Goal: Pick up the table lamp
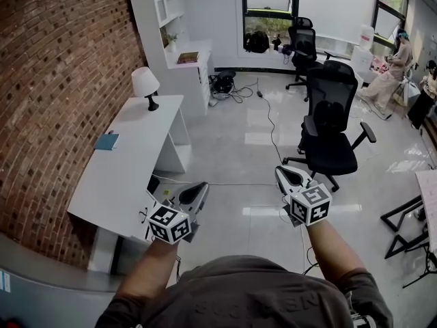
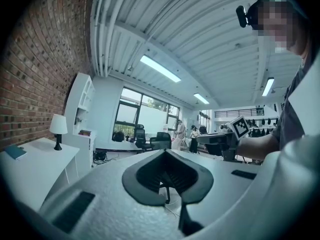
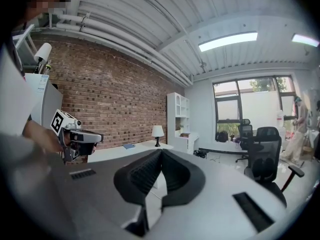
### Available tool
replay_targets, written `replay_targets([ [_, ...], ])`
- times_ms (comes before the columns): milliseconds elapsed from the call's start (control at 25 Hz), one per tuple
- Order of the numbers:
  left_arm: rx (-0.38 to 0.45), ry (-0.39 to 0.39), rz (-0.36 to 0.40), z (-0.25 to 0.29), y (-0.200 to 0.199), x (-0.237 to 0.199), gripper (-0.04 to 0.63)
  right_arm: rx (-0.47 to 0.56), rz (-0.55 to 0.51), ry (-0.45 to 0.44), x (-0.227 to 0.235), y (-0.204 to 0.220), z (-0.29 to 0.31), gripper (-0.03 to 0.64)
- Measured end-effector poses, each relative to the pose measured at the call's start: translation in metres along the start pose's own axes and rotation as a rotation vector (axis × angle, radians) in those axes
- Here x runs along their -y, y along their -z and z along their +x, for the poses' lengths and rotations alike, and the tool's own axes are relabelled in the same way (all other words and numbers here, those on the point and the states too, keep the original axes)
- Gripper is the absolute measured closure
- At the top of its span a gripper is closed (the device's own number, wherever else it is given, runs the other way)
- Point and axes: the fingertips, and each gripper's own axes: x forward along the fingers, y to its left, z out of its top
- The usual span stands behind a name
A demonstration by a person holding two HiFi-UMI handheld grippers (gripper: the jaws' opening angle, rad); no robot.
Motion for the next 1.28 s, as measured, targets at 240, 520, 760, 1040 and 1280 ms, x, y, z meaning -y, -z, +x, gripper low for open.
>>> replay_targets([
  [240, -0.001, 0.001, -0.008, 0.017, 0.0, -0.024, 0.591, -0.017, 0.007, -0.005, 0.011, 0.004, 0.028, 0.623],
  [520, -0.01, 0.054, -0.02, 0.05, 0.01, -0.118, 0.592, -0.038, 0.006, 0.026, 0.018, 0.006, 0.117, 0.623],
  [760, -0.015, 0.13, -0.035, 0.101, -0.004, -0.243, 0.591, -0.023, 0.021, 0.065, 0.029, -0.013, 0.239, 0.623],
  [1040, -0.025, 0.184, 0.007, 0.146, -0.041, -0.375, 0.592, 0.004, 0.026, 0.087, 0.041, -0.054, 0.377, 0.623],
  [1280, -0.03, 0.183, -0.013, 0.172, -0.05, -0.449, 0.592, -0.004, 0.033, 0.086, 0.059, -0.066, 0.455, 0.623],
])
